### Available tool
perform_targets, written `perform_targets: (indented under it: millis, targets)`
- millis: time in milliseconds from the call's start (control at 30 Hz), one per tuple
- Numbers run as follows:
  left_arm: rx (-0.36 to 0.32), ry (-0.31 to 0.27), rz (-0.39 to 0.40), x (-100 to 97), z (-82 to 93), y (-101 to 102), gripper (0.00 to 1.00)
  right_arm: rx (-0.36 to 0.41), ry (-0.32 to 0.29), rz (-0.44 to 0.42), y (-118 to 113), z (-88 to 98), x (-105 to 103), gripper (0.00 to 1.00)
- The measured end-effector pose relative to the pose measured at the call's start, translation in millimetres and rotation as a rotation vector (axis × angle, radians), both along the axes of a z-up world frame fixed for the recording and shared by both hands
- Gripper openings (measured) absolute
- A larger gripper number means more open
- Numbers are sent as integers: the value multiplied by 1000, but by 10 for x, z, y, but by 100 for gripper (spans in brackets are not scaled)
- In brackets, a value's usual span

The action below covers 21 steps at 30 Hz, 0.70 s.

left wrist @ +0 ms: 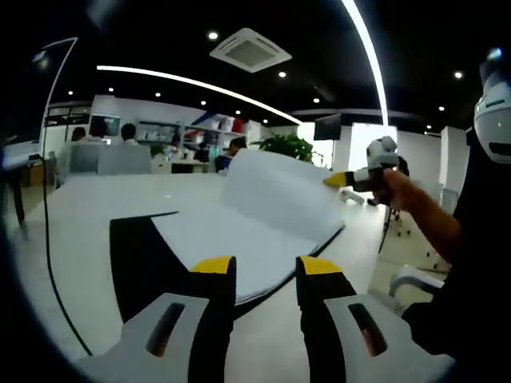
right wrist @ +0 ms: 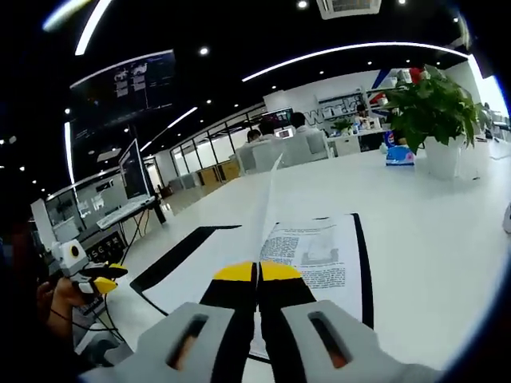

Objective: Flip through the bound document one page at a time

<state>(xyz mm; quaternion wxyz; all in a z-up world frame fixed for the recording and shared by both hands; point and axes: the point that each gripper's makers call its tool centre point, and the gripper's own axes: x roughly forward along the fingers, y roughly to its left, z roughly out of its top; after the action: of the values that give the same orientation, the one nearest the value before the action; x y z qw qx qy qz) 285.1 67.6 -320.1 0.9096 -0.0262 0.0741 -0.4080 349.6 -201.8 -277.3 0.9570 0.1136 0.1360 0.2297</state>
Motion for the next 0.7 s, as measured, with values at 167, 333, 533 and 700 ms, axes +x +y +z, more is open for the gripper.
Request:
perform_targets:
  millis: [167,333,533,700]
  targets:
    - [21,-12,30,21,-11,76,32,-83,-29,-15,58,57,-1,2]
    - [41,-20,33,16,-12,108,33,-69,-46,23,263,155,-49,2]
    - [49,-12,27,55,8,112,33,-50,-73,75,518,294,-66,2]
    - [46,-23,32,53,46,132,33,-51,-88,111,684,352,-32,2]
